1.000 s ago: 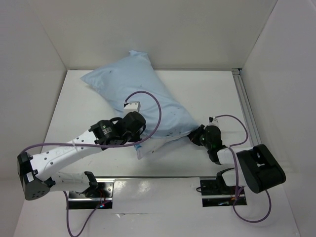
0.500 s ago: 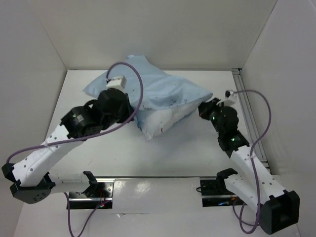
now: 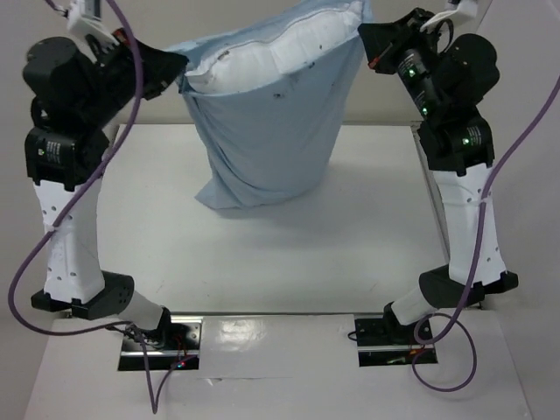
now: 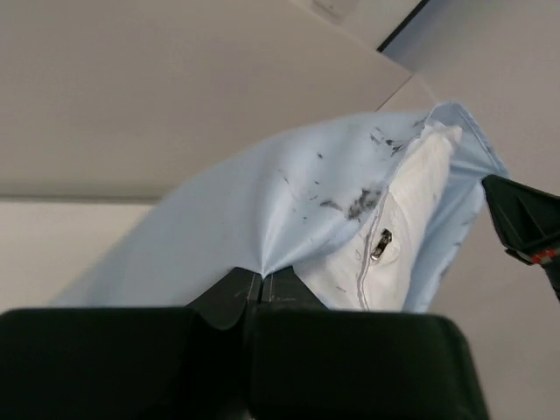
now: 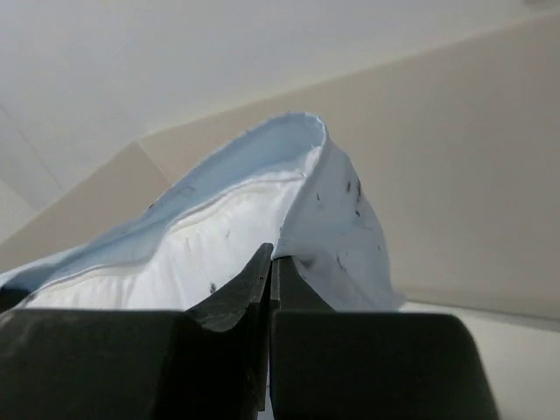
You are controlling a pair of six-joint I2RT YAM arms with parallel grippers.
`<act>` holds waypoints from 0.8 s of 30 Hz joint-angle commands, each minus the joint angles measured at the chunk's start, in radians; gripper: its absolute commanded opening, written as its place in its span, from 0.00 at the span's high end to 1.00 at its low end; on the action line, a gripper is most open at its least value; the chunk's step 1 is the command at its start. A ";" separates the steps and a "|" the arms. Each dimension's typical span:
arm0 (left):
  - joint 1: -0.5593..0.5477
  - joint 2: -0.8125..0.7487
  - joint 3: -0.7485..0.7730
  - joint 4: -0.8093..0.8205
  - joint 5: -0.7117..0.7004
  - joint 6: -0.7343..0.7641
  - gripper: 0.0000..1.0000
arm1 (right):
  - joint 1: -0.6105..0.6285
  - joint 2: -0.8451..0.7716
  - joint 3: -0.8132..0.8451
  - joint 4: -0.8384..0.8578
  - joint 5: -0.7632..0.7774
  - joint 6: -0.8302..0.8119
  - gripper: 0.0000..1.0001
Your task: Put the pillow into the pillowcase
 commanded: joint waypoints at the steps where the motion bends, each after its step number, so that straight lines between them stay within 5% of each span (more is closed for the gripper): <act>1: 0.222 -0.060 -0.018 0.315 0.395 -0.161 1.00 | 0.004 -0.020 0.170 0.024 -0.007 -0.042 1.00; 5: 0.483 -0.046 -0.031 0.630 0.728 -0.522 1.00 | -0.014 0.034 0.272 -0.008 0.039 -0.080 1.00; 7: 0.577 0.012 -0.026 0.792 0.794 -0.667 1.00 | -0.014 0.053 0.350 -0.002 0.048 -0.080 1.00; 10: 0.626 0.090 0.095 0.967 0.842 -0.851 1.00 | -0.014 -0.022 0.243 0.149 0.034 -0.080 1.00; 14: 0.574 0.117 0.085 1.017 0.831 -0.864 1.00 | -0.014 -0.020 0.181 0.213 0.034 -0.080 1.00; 18: 0.546 0.147 0.076 1.017 0.811 -0.833 1.00 | -0.014 0.126 0.357 0.171 -0.003 -0.080 1.00; 24: 0.594 0.259 0.156 1.082 0.802 -0.885 1.00 | -0.014 0.215 0.338 0.383 -0.024 -0.030 1.00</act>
